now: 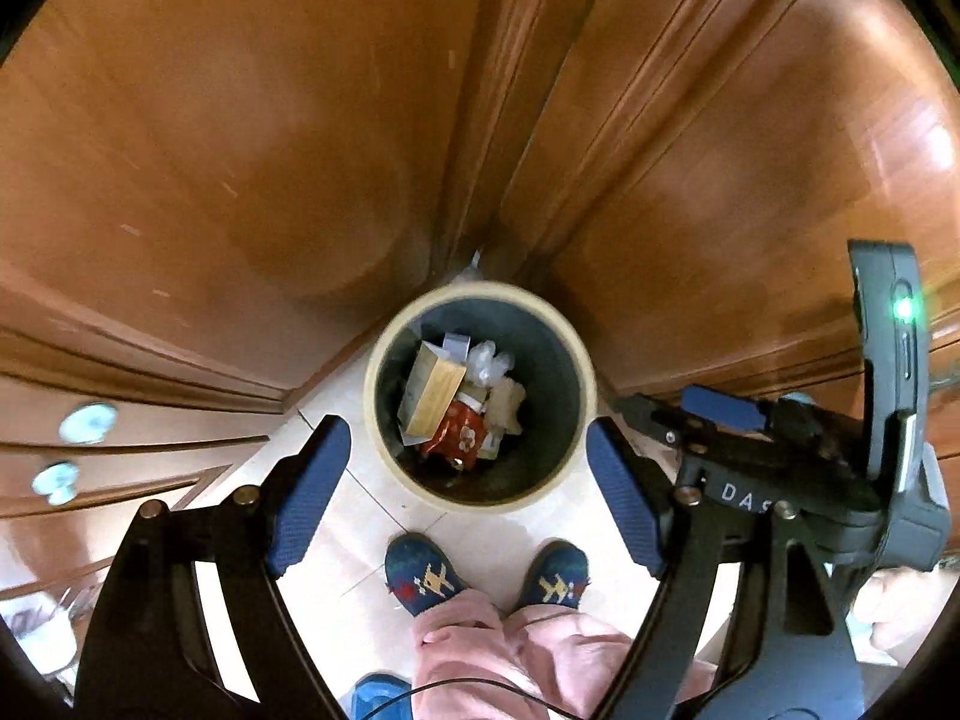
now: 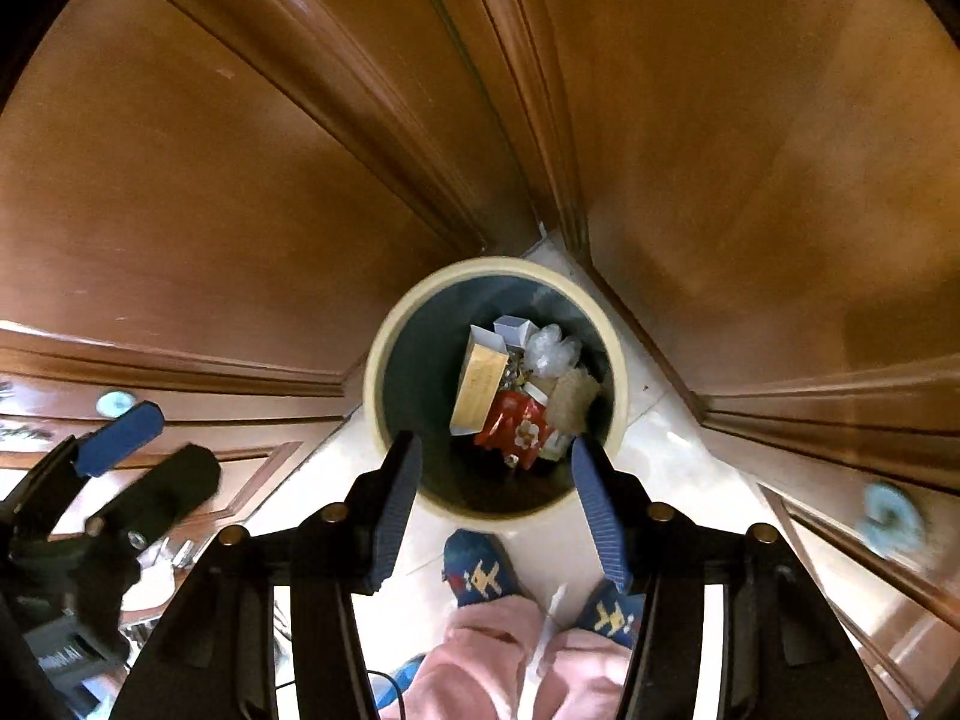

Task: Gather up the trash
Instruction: 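Raise both tools from the bin back over the counter trash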

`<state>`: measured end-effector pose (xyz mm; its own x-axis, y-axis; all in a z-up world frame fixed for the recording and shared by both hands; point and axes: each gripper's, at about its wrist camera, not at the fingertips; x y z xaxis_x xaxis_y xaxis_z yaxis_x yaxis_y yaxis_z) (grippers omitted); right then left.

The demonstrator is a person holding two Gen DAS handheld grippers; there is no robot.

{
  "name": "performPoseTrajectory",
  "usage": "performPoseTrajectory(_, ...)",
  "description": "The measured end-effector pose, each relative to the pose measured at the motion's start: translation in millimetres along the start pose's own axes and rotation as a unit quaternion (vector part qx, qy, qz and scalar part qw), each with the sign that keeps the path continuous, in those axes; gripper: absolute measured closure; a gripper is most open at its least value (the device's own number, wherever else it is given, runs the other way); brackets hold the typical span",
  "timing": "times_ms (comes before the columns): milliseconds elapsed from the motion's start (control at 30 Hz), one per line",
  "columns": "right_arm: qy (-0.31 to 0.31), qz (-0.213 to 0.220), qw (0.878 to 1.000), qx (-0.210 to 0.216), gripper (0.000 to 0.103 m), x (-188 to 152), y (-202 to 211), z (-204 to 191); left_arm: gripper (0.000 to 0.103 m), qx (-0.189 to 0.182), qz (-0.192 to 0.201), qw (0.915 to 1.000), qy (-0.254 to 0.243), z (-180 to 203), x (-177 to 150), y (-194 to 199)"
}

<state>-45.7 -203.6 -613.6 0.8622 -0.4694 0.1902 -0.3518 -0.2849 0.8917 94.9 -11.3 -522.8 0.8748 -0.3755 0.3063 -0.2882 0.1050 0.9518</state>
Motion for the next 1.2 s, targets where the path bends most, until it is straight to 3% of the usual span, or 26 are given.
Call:
performPoseTrajectory(367,0.056,0.014,0.998,0.016,0.050,5.6,145.7,-76.4,0.024,0.014,0.060,0.9977,0.031,-9.2,21.4,178.4)
performPoseTrajectory(600,0.106,0.051,0.992,0.037,0.050,11.8,251.0,-127.6,0.024,0.043,0.136,0.9895,0.022,-13.1,38.9,299.0)
performPoseTrajectory(967,0.196,0.147,0.967,0.070,0.050,37.6,392.4,-198.9,0.024,0.112,0.253,0.9608,0.017,-24.0,70.0,447.5)
performPoseTrajectory(1200,0.247,0.211,0.941,0.094,0.048,69.3,465.6,-232.0,0.024,0.174,0.320,0.9313,-0.003,-20.0,95.1,521.3)
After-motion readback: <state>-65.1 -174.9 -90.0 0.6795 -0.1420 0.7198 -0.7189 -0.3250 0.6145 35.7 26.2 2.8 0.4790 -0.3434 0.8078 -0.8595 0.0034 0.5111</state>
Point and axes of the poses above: each gripper's, at about its wrist camera, not at the fingertips, and y roughly against the way its jaws point, z to its right, x to its top, and after that the axes turned 13 degrees about x, right-handed
